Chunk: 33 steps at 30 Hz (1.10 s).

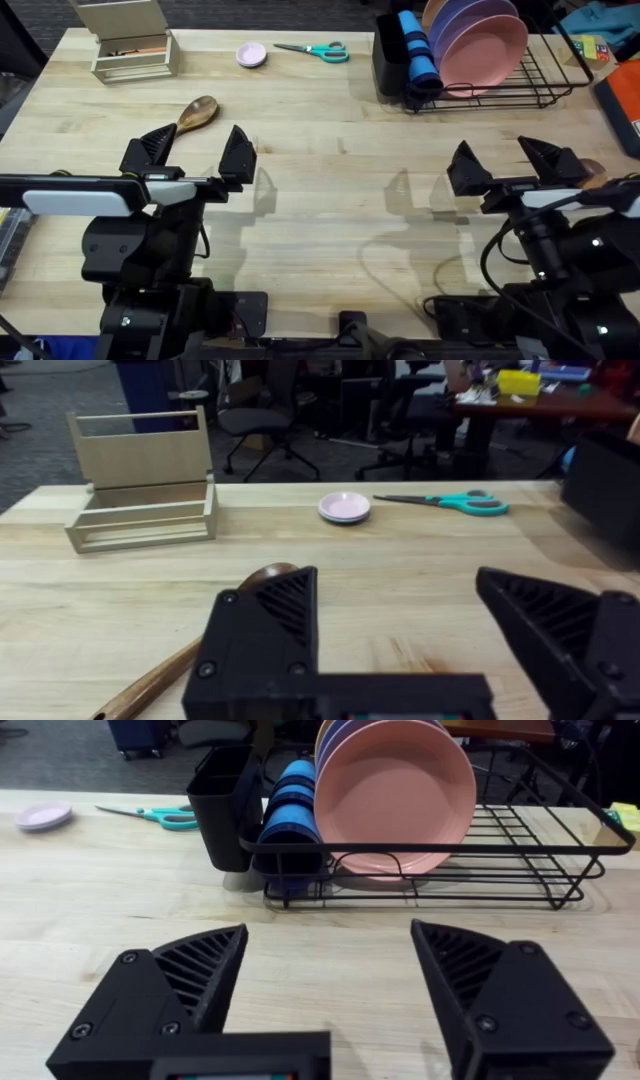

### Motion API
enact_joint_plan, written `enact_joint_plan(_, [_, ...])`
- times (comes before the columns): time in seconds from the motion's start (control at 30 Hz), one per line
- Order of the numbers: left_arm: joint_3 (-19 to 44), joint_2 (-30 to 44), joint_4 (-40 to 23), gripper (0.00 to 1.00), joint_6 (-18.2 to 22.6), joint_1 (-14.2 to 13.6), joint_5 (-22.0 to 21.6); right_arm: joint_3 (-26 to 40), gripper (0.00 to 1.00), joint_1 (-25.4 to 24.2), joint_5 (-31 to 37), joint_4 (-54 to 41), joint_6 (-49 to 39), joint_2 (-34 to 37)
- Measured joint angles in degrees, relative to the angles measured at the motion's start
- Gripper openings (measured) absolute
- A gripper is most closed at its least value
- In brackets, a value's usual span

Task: Pick up the spoon on the table one by one and put them onto the rack

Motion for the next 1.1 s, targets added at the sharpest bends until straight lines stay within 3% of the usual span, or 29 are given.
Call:
enact_joint_plan(0.27, [0.1,0.0,-0.6,0.993,0.0,0.0,0.5,0.4,0.996,0.0,0.4,-1.4,-3.1,0.0])
enact_joint_plan(0.47, [5.0,1.1,-8.4,0.993,-0.1,0.0,0.6,7.0,0.996,0.0,1.8,-16.4,-3.7,0.4])
enact_joint_plan(0.5, [11.3,4.2,-12.0,0.993,-0.1,0.0,0.6,12.2,0.996,0.0,3.7,-20.4,-4.0,3.0])
enact_joint_plan(0.7, [24.5,15.1,-16.8,0.993,-0.1,0.0,0.6,26.6,0.996,0.0,5.4,-25.0,-4.0,12.2])
enact_joint_plan(0.73, [31.2,22.1,-17.9,0.993,-0.1,0.0,0.6,33.6,0.996,0.0,5.5,-26.8,-4.0,19.2])
enact_joint_plan(0.93, [44.2,34.6,-20.7,0.993,-0.1,0.0,0.7,48.6,0.996,0.0,5.5,-32.5,-4.0,34.0])
enact_joint_plan(1.1, [55.7,44.6,-27.8,0.993,-0.1,0.0,1.1,60.8,0.996,0.0,5.5,-37.5,-4.1,44.9])
